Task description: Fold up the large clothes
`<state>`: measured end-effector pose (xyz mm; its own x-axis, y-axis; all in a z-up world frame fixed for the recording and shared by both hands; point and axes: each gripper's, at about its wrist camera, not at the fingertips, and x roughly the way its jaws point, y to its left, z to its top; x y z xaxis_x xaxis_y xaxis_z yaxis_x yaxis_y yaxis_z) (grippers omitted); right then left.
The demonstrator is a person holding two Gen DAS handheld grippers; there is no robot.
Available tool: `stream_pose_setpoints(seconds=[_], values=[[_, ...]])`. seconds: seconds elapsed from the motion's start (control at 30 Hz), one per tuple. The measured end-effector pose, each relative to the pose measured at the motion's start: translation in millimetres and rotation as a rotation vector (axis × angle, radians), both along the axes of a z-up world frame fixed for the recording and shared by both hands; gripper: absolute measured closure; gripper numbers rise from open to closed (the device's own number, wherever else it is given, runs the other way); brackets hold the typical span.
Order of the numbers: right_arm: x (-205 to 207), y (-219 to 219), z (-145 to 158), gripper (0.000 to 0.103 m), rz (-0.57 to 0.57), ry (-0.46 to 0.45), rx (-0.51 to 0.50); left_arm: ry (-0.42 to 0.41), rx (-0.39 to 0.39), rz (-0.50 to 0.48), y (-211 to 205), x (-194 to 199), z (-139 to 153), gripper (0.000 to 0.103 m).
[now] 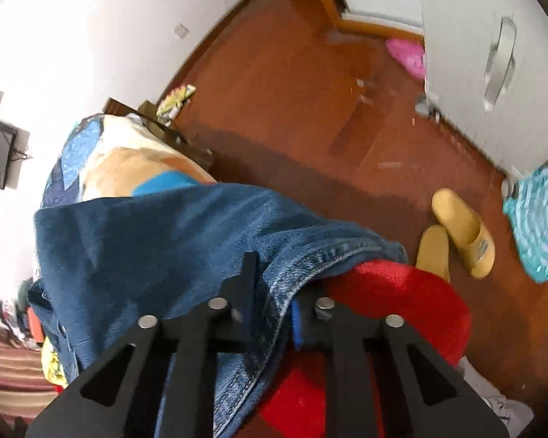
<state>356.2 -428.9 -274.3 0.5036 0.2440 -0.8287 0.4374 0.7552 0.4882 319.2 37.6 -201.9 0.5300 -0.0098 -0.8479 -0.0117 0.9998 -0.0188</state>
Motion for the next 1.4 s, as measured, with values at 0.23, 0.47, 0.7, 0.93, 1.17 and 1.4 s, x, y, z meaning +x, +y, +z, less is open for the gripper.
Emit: stream_pose_setpoints(seconds=[0.23,0.47,0.7,0.93,1.17,1.4], values=[[-13,23,89,0.096,0.069,-0.221,-0.104,-0.056,-0.021,0.01,8,-10,15,0.017],[-32,81,180,0.096,0.206,-0.463,-0.181,-0.14,-0.024,-0.008,14,-27,37,0.017],[-35,182,209,0.096,0.449,-0.558,-0.206,-0.212,-0.078,-0.016,33,-47,58,0.017],[-35,279,149,0.096,0.667,-0.437,-0.168,-0.252,-0.067,-0.023,46,-67,65,0.017],[-36,311,74,0.095,0.743,-0.231,-0.093,-0.257,-0.031,-0.022,50,-73,65,0.017],[-49,303,67,0.091,0.802,-0.164,-0.099,-0.235,0.003,-0.078,23,-55,65,0.017]])
